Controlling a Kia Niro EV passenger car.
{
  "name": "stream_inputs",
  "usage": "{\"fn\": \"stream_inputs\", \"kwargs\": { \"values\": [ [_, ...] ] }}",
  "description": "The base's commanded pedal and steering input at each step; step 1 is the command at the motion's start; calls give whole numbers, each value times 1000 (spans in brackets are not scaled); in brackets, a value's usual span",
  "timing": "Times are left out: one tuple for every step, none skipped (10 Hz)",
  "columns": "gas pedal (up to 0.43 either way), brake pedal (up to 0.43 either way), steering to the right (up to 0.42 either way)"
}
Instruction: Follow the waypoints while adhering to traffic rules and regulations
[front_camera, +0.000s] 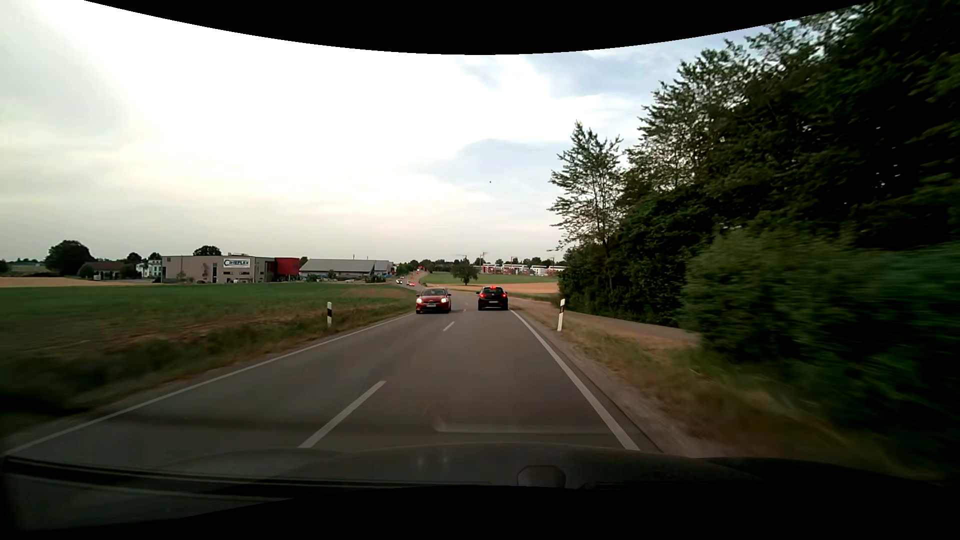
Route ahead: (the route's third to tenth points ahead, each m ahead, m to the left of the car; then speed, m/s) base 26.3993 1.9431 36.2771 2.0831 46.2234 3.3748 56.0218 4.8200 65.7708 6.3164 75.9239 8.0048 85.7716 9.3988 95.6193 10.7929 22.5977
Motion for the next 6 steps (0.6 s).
{"fn": "stream_inputs", "kwargs": {
  "values": [
    [0,6,-13],
    [0,6,-13],
    [8,6,-13],
    [20,12,-13],
    [28,6,-13],
    [39,6,-13]
  ]
}}
